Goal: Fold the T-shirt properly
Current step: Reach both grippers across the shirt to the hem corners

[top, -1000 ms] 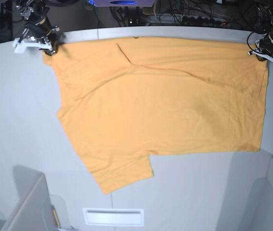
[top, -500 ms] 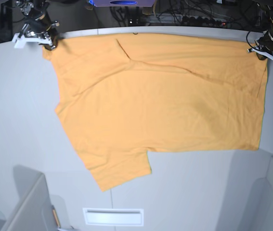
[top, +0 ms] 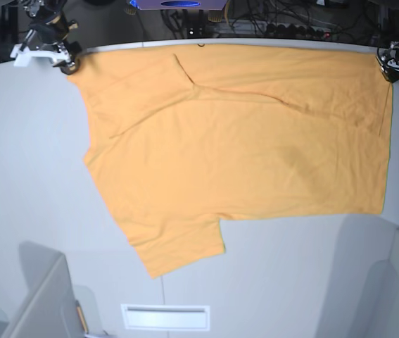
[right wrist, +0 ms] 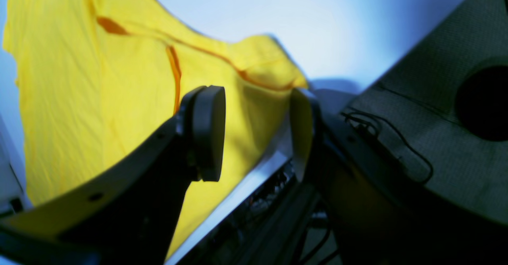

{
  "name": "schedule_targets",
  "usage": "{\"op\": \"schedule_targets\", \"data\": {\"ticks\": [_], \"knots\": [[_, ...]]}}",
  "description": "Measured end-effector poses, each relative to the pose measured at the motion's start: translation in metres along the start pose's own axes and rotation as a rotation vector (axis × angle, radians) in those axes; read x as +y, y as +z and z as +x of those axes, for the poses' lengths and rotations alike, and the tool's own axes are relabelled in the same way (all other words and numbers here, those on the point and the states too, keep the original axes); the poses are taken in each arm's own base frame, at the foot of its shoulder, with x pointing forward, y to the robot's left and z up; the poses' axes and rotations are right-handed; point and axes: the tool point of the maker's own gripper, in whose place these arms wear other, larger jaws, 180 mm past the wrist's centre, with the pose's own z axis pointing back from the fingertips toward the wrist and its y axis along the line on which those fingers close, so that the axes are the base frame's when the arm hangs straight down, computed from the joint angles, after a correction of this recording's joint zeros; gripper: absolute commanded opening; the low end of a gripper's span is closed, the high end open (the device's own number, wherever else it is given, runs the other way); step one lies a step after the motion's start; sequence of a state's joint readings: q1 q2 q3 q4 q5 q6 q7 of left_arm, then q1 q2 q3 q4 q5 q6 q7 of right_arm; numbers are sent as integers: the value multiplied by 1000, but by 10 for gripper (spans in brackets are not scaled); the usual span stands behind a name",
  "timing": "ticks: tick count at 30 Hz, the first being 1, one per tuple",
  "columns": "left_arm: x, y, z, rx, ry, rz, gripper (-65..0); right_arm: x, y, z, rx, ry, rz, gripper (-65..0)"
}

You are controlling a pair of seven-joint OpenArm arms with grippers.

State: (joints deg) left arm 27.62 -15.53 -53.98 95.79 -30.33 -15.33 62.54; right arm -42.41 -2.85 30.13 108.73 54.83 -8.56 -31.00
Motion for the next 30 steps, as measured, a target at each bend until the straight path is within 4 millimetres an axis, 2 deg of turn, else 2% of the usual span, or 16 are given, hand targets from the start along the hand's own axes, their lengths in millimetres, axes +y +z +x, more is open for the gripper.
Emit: {"op": "schedule_targets", "data": {"ticks": [2, 4, 6, 8, 10, 12, 14, 15, 20, 22, 24, 30], "knots": [[-1, 6, 8, -28, -9, 3, 0, -17, 7, 13, -51, -21, -49, -399], [1, 19, 25, -89, -18, 15, 0, -22, 11, 26, -88, -24, -67, -399], [2, 32, 44, -153, -36, 35, 0, -6, 6, 44, -128, -15, -29, -399], [-6, 40, 61, -208, -52, 32, -18, 22, -4, 66, -155, 33, 49, -399], [-18, 40, 76, -249, -45, 1, -82, 42, -9, 90, -201, 73, 107, -399], [-32, 38, 90, -283, -36, -31, -168, 43, -18, 106, -230, 73, 99, -399], [-49, 35, 103, -306, -52, -62, -275, 44, -36, 113, -210, 45, 91, -399], [-57, 33, 108, -309, -72, -63, -324, 52, -46, 113, -186, 52, 108, -399], [-96, 21, 126, -311, -200, -51, -569, 123, -83, 134, -142, 148, 239, -399], [-101, 19, 131, -306, -246, -18, -640, 142, -98, 131, -105, 171, 260, -399], [-101, 18, 133, -297, -264, 9, -650, 157, -117, 126, -52, 184, 265, -390], [-101, 18, 133, -285, -266, 19, -650, 204, -168, 144, 22, 210, 247, -245]]}}
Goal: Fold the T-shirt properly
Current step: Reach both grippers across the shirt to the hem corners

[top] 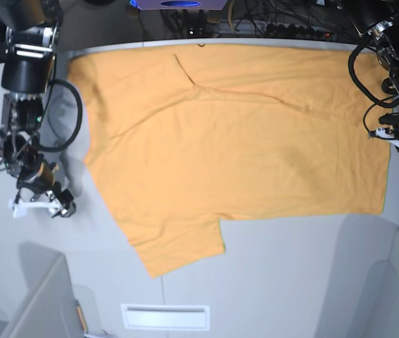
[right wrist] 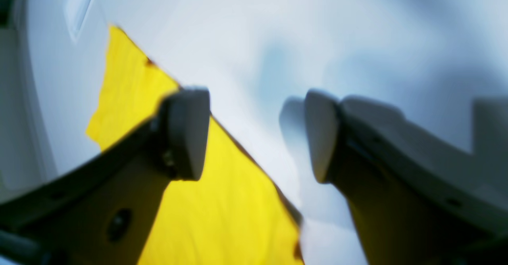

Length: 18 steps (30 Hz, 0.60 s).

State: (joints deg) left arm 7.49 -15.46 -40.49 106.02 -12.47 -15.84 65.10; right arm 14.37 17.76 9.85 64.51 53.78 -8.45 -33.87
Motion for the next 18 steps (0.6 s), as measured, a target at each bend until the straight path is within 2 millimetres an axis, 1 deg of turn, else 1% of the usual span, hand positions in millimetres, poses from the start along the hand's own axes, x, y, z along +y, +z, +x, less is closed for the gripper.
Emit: {"op": "schedule_targets", "data": {"ticks": [2, 3, 5, 6, 8, 10, 12, 13, 15, 16, 18], "knots": [[0, 0, -1, 5, -3, 1, -650, 9, -17, 4, 37, 4, -8, -216], [1, 0, -2, 6, -4, 3, -650, 12, -27, 1, 69, 20, -6, -213], [2, 1, -5, 11, -11, 4, -650, 14, -45, -10, 148, 56, 5, -215], [3, 2, -9, 20, -16, 7, -650, 22, -52, -10, 157, 74, 50, -216], [4, 2, -17, 41, -19, 11, -650, 27, -63, -12, 183, 90, 69, -218], [5, 2, -18, 40, -19, 11, -650, 40, -71, -19, 203, 153, 86, -218], [7, 2, -18, 35, 0, 9, -650, 60, -76, -37, 249, 253, 119, -218], [11, 3, -19, 36, 10, 19, -650, 71, -79, -47, 266, 284, 133, -218], [21, 5, -18, 35, 15, 49, -650, 89, -82, -66, 298, 306, 162, -218], [23, 5, -16, 32, 22, 58, -650, 96, -83, -72, 304, 302, 178, -218], [21, 5, -15, 27, 21, 49, -650, 101, -83, -78, 313, 304, 192, -218]]}}
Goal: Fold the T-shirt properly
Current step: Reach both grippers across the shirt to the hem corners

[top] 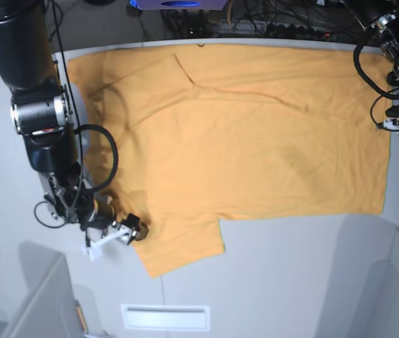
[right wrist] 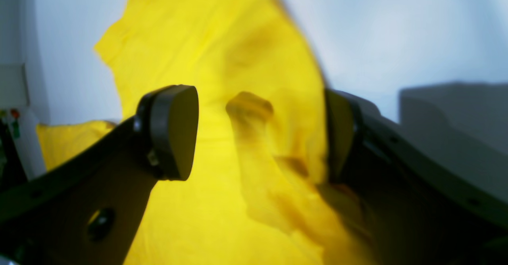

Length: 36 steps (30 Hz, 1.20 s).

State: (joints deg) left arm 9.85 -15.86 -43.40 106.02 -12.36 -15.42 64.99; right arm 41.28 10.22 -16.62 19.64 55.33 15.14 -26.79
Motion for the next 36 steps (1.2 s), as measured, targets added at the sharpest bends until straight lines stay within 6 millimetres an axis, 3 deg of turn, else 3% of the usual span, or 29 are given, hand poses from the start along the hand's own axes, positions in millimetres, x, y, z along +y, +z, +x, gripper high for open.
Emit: {"op": "schedule_targets", "data": {"ticks": [5, 7, 9, 11, 14, 18, 24, 27, 31, 36], "knots": [[-5, -1, -1, 4, 0, -13, -650, 0, 0, 4, -27, -1, 3, -219], [-3, -1, -1, 4, -3, -8, -540, 0, 0, 6, -40, 3, 2, -224], [-3, -1, -2, 5, -4, -9, -365, -2, 0, 8, -56, 4, -2, -273], [-5, -4, -3, 12, 1, -18, -186, -5, 0, 9, -70, 0, -14, -353], [-2, -20, -11, 63, 30, -20, 0, -11, 0, 9, -77, 1, -33, -482], [3, -53, -5, 119, 111, -51, 0, -16, -1, 6, -81, 2, -49, -650], [5, -103, 43, 101, 187, -94, 0, -14, -2, 3, -72, -1, -46, -650], [-17, -128, 59, 117, 103, -138, 0, -15, -1, 3, -71, 0, -47, -650], [-47, -156, 62, 138, 182, -209, 0, -16, -1, 3, -70, -2, -46, -650], [-31, -170, 82, 75, 283, -182, 0, -19, 1, 3, -71, -4, -51, -650]]}}
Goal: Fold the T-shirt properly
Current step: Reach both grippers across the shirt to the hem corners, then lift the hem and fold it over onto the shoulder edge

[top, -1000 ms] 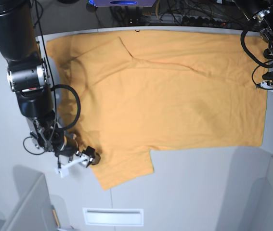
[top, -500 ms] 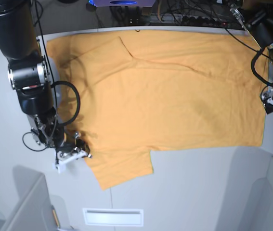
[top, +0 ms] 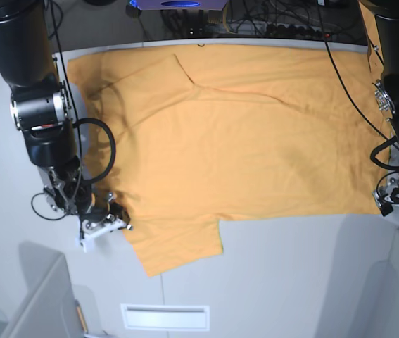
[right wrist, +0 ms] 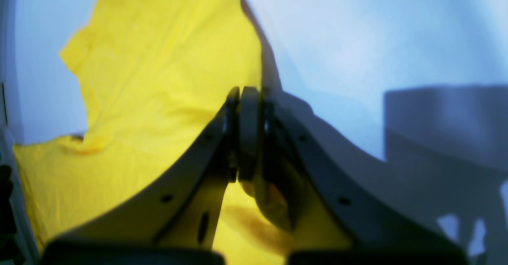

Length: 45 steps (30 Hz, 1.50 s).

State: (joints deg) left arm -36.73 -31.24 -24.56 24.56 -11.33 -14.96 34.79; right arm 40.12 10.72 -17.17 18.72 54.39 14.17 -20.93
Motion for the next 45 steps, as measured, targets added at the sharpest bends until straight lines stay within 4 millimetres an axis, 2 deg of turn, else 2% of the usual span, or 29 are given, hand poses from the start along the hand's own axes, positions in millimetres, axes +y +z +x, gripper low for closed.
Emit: {"op": "schedule_targets", "data": {"ticks": [3, 6, 13, 21, 24, 29, 33, 34, 42, 45], "knots": [[-5, -5, 4, -28, -31, 3, 0, 0, 0, 0, 0, 0, 1, -650], [-11, -15, -14, 3, -160, 24, 0, 0, 0, 0, 0, 1, 1, -650], [-11, -19, -19, -25, -163, 13, 0, -1, 1, 1, -3, 2, -1, -650], [-38, -26, -21, -48, -168, -19, 0, -5, 3, 4, -6, 3, -8, -650], [-38, -26, -22, -52, -167, -22, 0, -5, 3, 4, -6, 3, -9, -650], [-38, -26, -22, -51, -174, -22, -268, -7, 3, 3, -7, 1, -11, -650], [-40, -24, -23, -53, -208, -35, -601, -9, 3, 1, -14, -4, -11, -650], [-41, -23, -23, -68, -219, -39, -650, -8, 3, 2, -15, -3, -10, -650], [-40, -18, -24, -89, -265, -33, -650, -4, 3, 3, -15, 10, 1, -650], [-42, -11, -25, -113, -270, -44, -650, -4, 9, 5, -22, 50, 8, -650]]}}
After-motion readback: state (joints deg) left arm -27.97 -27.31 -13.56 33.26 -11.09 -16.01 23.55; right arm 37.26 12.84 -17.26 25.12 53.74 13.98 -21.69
